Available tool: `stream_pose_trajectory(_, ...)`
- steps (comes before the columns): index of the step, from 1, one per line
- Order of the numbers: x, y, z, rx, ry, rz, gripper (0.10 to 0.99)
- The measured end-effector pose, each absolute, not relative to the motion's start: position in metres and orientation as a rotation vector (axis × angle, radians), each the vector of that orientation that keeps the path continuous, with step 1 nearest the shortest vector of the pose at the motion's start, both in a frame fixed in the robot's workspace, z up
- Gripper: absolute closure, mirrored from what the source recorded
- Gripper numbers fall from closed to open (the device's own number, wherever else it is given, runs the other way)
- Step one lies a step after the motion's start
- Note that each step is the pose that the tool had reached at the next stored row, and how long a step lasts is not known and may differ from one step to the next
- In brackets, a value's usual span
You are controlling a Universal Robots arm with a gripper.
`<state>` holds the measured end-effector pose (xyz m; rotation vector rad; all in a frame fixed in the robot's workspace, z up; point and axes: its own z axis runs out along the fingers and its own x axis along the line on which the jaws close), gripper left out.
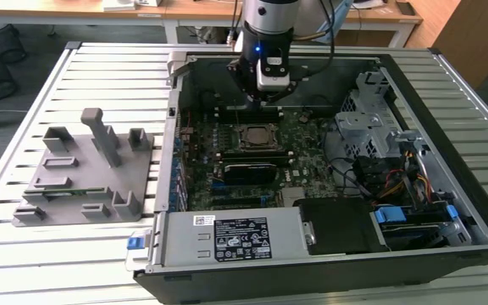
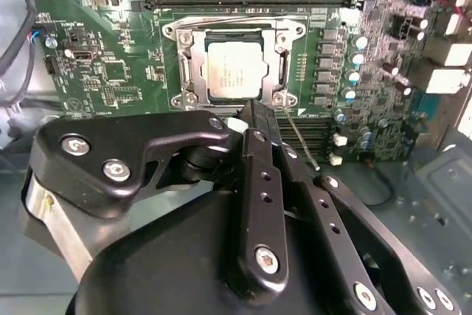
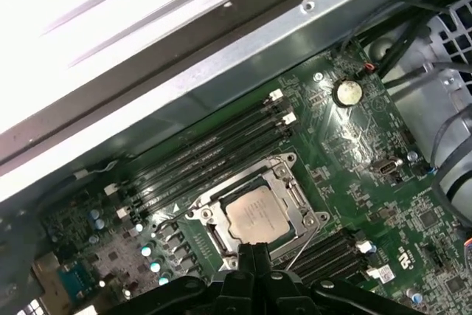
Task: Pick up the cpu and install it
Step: 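Install the first cpu locking lever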
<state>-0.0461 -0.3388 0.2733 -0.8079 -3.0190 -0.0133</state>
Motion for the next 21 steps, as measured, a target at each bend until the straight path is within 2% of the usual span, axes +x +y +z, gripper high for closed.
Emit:
stream_pose_trajectory(15,-0.0481,-0.3388,0.2714,-0.483,-3.089,-0.003,0.98)
stream_pose_trajectory(21,-0.0481,-0.3387,0.2704,-0.363,-3.104,-0.033,0.98)
